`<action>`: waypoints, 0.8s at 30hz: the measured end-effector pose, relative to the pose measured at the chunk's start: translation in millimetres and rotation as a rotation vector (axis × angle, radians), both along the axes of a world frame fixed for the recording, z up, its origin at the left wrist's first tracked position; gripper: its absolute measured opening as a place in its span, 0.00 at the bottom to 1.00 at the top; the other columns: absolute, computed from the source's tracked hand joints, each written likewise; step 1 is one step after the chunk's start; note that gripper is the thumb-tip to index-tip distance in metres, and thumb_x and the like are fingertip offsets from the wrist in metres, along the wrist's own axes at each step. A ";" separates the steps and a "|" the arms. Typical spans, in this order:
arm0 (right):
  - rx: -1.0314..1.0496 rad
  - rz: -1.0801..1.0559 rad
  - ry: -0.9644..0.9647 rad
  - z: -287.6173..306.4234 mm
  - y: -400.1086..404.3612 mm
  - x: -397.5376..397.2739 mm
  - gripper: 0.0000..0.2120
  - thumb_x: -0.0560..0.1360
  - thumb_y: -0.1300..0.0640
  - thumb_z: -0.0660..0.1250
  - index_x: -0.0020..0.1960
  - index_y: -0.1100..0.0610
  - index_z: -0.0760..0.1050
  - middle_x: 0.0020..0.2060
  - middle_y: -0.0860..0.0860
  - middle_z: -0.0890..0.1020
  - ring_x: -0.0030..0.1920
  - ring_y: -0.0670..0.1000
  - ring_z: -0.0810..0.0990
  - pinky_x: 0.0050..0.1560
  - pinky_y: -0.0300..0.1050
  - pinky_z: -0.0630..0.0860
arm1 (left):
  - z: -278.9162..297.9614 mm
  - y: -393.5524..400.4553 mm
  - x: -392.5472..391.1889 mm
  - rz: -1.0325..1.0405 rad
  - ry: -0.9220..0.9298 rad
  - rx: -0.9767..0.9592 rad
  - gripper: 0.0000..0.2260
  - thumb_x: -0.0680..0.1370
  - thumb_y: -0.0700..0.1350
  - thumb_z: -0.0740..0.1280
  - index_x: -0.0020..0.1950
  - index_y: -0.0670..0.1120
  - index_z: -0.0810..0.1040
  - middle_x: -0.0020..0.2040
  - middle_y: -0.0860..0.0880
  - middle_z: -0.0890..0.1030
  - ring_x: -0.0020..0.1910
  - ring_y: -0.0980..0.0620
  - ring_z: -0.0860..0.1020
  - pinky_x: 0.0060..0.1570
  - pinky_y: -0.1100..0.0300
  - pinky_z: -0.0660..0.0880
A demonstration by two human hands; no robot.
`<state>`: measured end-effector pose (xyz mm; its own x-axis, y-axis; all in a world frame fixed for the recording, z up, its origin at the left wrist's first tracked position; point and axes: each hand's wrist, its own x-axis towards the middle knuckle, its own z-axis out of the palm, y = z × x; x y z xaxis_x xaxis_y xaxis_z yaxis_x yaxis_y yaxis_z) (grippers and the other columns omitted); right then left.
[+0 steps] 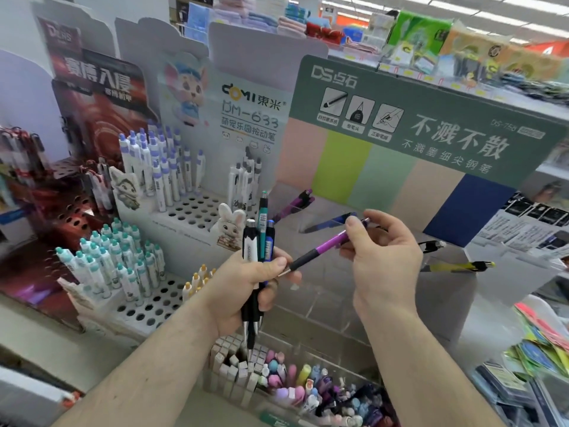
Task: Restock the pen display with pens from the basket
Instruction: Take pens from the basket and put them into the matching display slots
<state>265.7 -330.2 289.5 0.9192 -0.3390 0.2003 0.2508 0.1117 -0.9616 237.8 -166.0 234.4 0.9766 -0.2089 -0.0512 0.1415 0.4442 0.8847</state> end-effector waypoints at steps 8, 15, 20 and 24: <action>0.117 -0.042 0.044 -6.8 11.8 -2.0 0.04 0.78 0.64 0.69 0.53 0.60 0.79 0.37 0.53 0.84 0.33 0.49 0.83 0.36 0.40 0.81 | 1.4 1.1 10.0 0.194 -0.076 -0.398 0.17 0.66 0.57 0.76 0.43 0.45 0.79 0.35 0.47 0.80 0.21 0.58 0.67 0.23 0.66 0.67; -0.192 -0.281 -0.410 30.1 12.8 27.6 0.05 0.76 0.60 0.70 0.49 0.52 0.77 0.40 0.52 0.83 0.40 0.53 0.84 0.45 0.49 0.82 | 5.7 5.3 6.9 0.193 -0.043 -0.342 0.08 0.74 0.46 0.70 0.44 0.45 0.72 0.33 0.51 0.74 0.21 0.58 0.65 0.23 0.66 0.64; -0.567 -0.250 -0.500 18.8 32.8 47.1 0.05 0.75 0.60 0.71 0.51 0.56 0.80 0.36 0.36 0.78 0.36 0.36 0.78 0.44 0.32 0.75 | 2.9 9.2 2.4 0.203 -0.039 -0.238 0.08 0.75 0.44 0.70 0.43 0.44 0.72 0.33 0.50 0.74 0.21 0.57 0.66 0.23 0.65 0.64; -0.833 -0.156 -0.482 1.6 46.6 58.1 0.05 0.73 0.59 0.71 0.49 0.56 0.82 0.39 0.46 0.83 0.41 0.54 0.80 0.45 0.46 0.76 | 2.2 9.0 -0.1 0.196 -0.037 -0.178 0.08 0.75 0.44 0.71 0.42 0.45 0.72 0.32 0.49 0.73 0.21 0.56 0.66 0.23 0.64 0.64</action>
<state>323.8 -283.6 291.1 0.6327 -0.0290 0.7738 0.5923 -0.6257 -0.5077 237.7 -157.0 236.5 0.9998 -0.0177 0.0063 0.0058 0.6089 0.7932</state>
